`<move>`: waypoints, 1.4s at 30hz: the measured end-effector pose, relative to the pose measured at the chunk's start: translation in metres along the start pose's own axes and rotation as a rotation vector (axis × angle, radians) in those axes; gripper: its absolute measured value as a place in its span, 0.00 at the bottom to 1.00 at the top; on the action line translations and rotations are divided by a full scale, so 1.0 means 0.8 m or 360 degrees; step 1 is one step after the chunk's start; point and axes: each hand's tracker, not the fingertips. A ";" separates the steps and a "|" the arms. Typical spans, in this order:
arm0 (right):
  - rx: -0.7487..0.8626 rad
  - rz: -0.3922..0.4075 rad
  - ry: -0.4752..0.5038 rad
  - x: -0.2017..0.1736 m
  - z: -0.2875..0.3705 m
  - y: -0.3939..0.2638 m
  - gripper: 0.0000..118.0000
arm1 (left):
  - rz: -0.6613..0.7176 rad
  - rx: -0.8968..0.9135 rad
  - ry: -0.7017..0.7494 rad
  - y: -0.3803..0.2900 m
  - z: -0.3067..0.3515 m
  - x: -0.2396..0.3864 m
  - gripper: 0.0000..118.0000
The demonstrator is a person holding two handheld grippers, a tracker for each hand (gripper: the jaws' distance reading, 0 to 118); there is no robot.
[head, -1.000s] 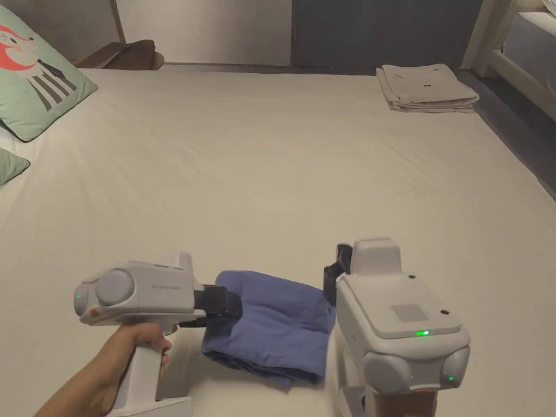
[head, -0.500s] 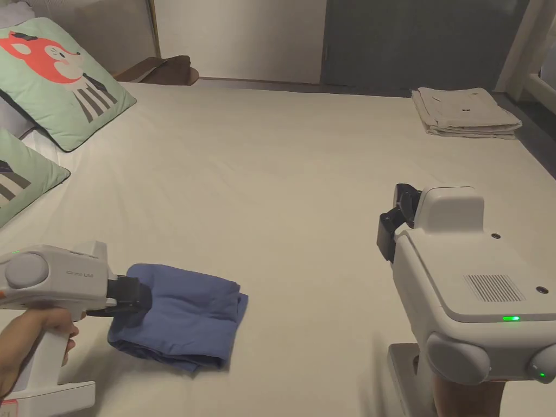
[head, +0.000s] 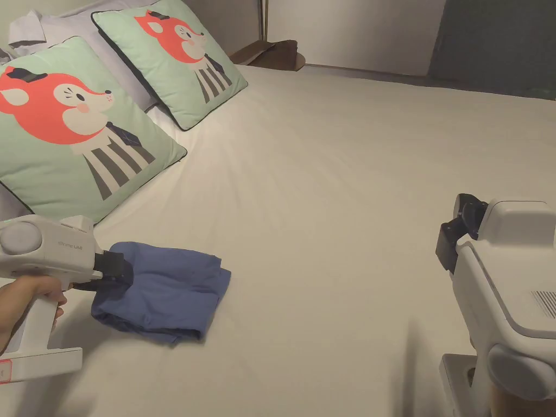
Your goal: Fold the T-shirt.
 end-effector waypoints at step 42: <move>0.0259 0.0000 -0.0210 0.145 0.163 0.065 0.00 | -0.0463 0.1676 -0.0069 -0.155 0.213 0.380 0.93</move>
